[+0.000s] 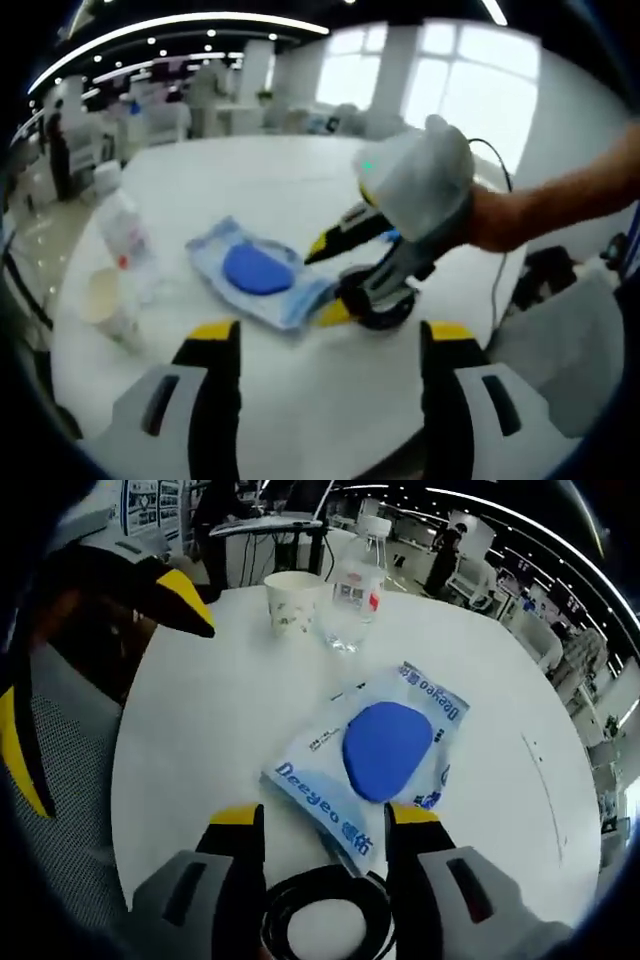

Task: Arrange the tabletop items into an orderly group along one side of the table until the central work area is clear of visible clutter.

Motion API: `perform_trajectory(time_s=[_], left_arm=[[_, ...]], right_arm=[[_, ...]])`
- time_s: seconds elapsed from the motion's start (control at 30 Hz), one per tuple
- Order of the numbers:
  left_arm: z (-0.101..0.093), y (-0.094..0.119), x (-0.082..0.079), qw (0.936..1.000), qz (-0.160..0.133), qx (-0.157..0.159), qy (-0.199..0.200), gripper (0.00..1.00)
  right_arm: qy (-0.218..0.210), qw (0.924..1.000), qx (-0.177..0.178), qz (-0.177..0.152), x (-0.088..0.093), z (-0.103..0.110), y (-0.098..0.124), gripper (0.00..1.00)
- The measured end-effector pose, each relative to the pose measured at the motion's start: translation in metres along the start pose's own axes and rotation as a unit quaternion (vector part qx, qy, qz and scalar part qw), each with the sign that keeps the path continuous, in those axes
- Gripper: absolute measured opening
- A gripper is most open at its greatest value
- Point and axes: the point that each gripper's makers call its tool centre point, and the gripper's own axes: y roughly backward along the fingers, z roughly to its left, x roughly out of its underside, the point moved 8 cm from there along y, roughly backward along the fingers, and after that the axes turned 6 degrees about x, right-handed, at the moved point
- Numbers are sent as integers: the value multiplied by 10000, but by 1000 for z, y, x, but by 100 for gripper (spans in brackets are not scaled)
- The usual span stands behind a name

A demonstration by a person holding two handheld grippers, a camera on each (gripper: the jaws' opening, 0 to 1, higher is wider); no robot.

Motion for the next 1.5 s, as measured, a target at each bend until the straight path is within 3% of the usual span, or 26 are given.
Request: perform_trajectory(time_s=[0.13,0.3,0.4,0.57,0.9,1.17,1.33,1.4,1.43,1.5], left_arm=[[2,0,0,10000,-16,-7,51,69],[1,-2,0,10000,-1,28,51,68],[1,-2,0,10000,-1,29,64,68],[1,-3,0,10000,1,31,68,68],[1,-2,1,10000,28,17,66,67],[1,-3,2,10000,50,32,65,67],[1,-2,2,10000,49,28,59,67],[0,-2,2,10000,50,27,64,67],[1,-2,2,10000,52,24,59,67],[1,-2,2,10000,45,25,63,67]], right_arm=[[32,9997,-11,234,5,3,-10,34],[-113,9998,-14,136,6,2,-11,14],[185,9997,3,137,7,3,-9,8],[220,9998,-1,3,3,-5,-1,5],[445,9987,242,-73,9,-41,21,1],[1278,9914,250,113,19,-48,36,1],[628,9967,466,196,16,-49,38,1],[112,9980,539,321,15,-49,37,1],[-391,9970,557,357,14,-49,35,1],[-1005,9926,619,288,10,-49,35,1]])
